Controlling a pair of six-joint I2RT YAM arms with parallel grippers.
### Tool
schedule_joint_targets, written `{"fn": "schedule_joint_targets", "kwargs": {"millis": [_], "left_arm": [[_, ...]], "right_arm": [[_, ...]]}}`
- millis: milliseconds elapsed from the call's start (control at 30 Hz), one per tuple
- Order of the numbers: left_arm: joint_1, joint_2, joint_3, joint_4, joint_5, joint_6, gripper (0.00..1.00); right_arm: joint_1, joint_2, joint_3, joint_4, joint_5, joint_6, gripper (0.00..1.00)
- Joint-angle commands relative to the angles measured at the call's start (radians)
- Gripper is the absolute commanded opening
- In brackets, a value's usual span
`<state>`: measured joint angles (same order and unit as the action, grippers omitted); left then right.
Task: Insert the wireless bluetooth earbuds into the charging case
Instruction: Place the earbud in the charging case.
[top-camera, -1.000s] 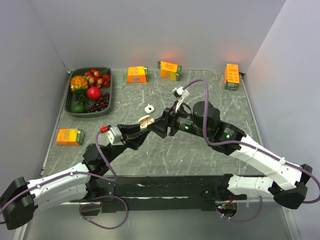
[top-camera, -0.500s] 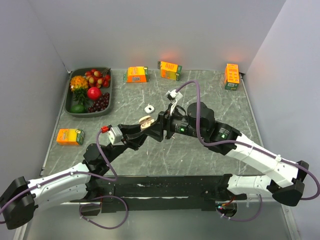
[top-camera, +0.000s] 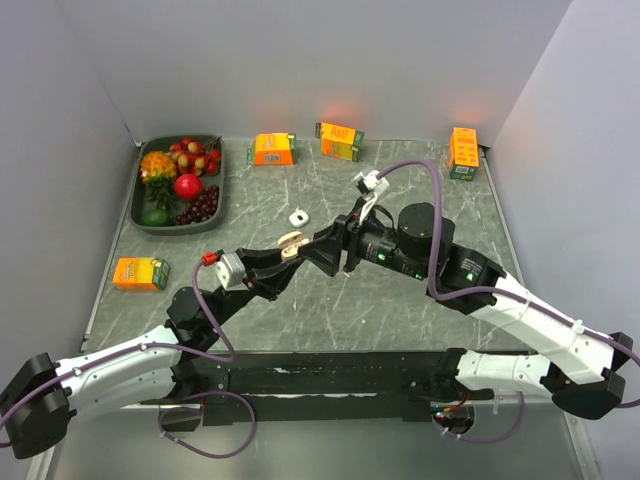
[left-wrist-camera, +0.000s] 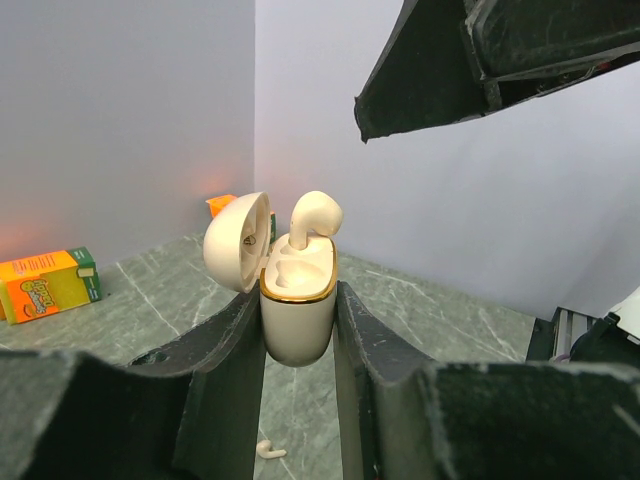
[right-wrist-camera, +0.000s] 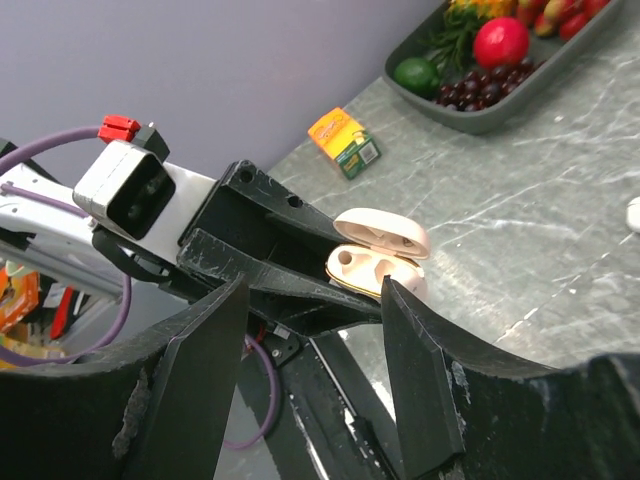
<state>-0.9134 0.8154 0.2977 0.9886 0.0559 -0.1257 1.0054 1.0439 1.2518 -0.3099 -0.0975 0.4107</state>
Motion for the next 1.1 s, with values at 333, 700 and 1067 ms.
{"fn": "schedule_joint_targets", "kwargs": {"millis": [333,700,1067], "left_arm": [[-0.004,-0.005,0.040,0.045,0.018,-0.018,0.01],[-0.004,0.004,0.043,0.053,0.022,-0.023,0.01],[-0.002,0.002,0.046,0.045,0.024,-0.019,0.01]], "right_arm": [[-0.007,0.021,-0.012,0.008,-0.001,0.000,0.63],[-0.008,0.034,-0.011,0.017,-0.024,0.013,0.63],[-0.004,0.051,-0.005,0.031,-0.065,0.028,0.64]]}}
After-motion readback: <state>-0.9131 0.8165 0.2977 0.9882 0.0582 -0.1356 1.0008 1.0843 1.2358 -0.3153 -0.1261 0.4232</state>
